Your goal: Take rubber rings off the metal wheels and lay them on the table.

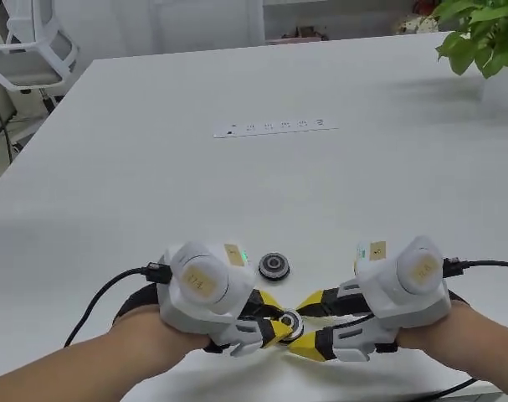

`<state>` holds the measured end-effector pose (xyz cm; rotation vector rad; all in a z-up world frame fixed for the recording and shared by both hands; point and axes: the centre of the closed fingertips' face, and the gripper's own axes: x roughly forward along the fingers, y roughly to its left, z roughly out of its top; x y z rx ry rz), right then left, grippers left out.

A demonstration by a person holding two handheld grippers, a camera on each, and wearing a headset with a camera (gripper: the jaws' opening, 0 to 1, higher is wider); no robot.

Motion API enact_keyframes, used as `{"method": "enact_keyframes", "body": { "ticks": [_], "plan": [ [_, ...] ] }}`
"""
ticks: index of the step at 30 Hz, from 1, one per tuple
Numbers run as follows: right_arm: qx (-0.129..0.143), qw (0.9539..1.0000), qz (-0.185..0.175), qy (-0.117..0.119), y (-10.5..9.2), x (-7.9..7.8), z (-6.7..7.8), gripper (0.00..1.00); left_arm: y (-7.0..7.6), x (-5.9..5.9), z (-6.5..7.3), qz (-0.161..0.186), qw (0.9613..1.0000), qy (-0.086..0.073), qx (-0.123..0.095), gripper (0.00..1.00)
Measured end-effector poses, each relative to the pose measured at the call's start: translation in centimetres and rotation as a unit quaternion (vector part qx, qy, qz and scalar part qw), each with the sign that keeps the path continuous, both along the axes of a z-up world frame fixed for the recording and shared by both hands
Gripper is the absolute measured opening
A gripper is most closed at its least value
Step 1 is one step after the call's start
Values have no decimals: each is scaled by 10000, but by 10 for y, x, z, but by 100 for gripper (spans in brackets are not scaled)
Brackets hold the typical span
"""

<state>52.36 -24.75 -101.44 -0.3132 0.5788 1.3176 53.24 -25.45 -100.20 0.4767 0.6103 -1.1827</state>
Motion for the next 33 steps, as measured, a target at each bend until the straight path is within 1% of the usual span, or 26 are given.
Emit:
{"method": "enact_keyframes", "body": {
  "ticks": [5, 13, 17, 22, 24, 28, 29, 30, 32, 33],
  "plan": [
    [42, 10000, -60, 4, 1, 3, 1, 25, 0, 0, 0, 24, 10000, -1, 4, 14],
    [62, 9999, -73, -93, -3, 1, 4, 23, 0, 0, 1, 81, 10000, -3, -7, 14],
    [10, 9999, -77, -135, -5, -2, 4, 20, 0, -1, 1, 93, 10000, -12, 7, 14],
    [-8, 9999, -128, -111, -10, -3, 2, 15, 1, -1, 1, 100, 9999, -18, 3, 14],
    [-16, 9999, -142, -92, -12, -3, 2, 12, 1, -1, 1, 104, 9999, -21, 5, 14],
    [-45, 9997, -242, 3, -15, -2, -1, 0, 1, -1, 1, 107, 9999, -21, 1, 14],
    [-10, 9996, -261, 81, -14, -3, -1, 0, 1, -1, 1, 111, 9999, -18, 2, 14],
    [7, 9996, -269, 86, -15, -1, -1, 0, 1, -1, 1, 113, 9999, -21, 5, 14],
    [44, 9993, -310, 207, -15, -1, -1, 0, 1, -1, 1, 111, 9999, -25, 5, 14],
    [41, 9994, -298, 185, -15, -2, -1, 0, 1, -1, 1, 111, 9999, -26, -1, 14]
  ]
}}
